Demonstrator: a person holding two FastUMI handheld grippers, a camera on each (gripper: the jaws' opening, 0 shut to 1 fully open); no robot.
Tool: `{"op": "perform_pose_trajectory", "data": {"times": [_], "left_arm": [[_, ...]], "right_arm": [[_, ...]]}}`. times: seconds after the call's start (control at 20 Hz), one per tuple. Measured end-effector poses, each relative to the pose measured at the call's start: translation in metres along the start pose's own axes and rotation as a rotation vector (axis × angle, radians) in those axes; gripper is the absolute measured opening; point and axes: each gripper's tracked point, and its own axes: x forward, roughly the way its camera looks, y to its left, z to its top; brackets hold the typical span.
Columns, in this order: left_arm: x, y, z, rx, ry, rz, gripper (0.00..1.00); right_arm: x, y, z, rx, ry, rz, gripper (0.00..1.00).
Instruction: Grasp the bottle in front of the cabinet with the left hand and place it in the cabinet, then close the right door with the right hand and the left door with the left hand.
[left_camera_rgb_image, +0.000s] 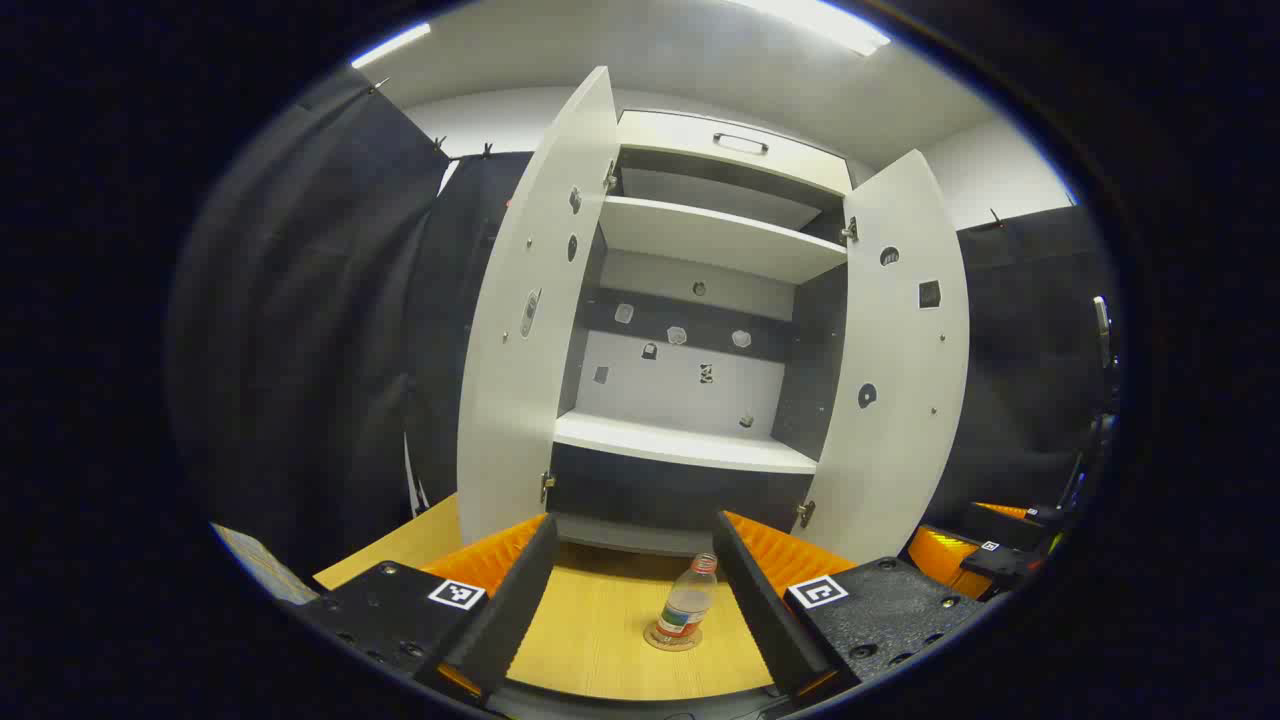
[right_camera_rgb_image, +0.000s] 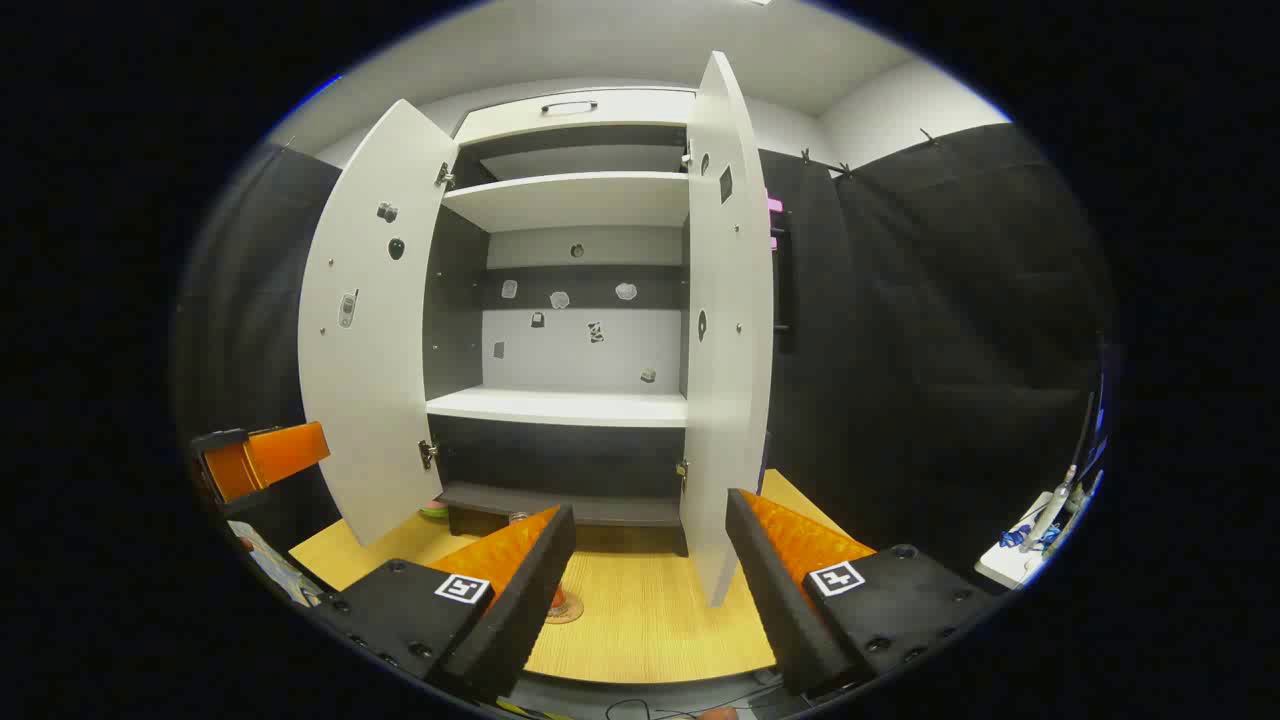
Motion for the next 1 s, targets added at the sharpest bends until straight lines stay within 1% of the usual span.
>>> {"op": "perform_pose_trajectory", "data": {"times": [0.25, 0.3, 0.35, 0.4, 0.65, 1.0], "left_arm": [[0.007, -0.012, -0.003, 0.020, 0.006, -0.033, 0.95], [0.007, -0.015, -0.003, 0.017, 0.008, -0.040, 0.95], [0.008, -0.017, -0.004, 0.014, 0.011, -0.045, 0.95], [0.009, -0.019, -0.005, 0.014, 0.014, -0.050, 0.95], [0.009, -0.027, -0.009, 0.030, 0.024, -0.067, 0.95], [0.010, -0.027, -0.010, 0.042, 0.025, -0.061, 0.95]], "right_arm": [[-0.005, -0.013, 0.001, -0.008, -0.008, -0.025, 0.93], [-0.007, -0.014, 0.001, -0.007, -0.009, -0.030, 1.00], [-0.006, -0.015, 0.001, -0.004, -0.010, -0.035, 1.00], [-0.007, -0.016, 0.001, -0.001, -0.010, -0.037, 0.93], [-0.005, -0.018, 0.001, 0.005, -0.006, -0.040, 0.93], [-0.001, -0.015, 0.001, 0.007, -0.003, -0.025, 0.93]]}}
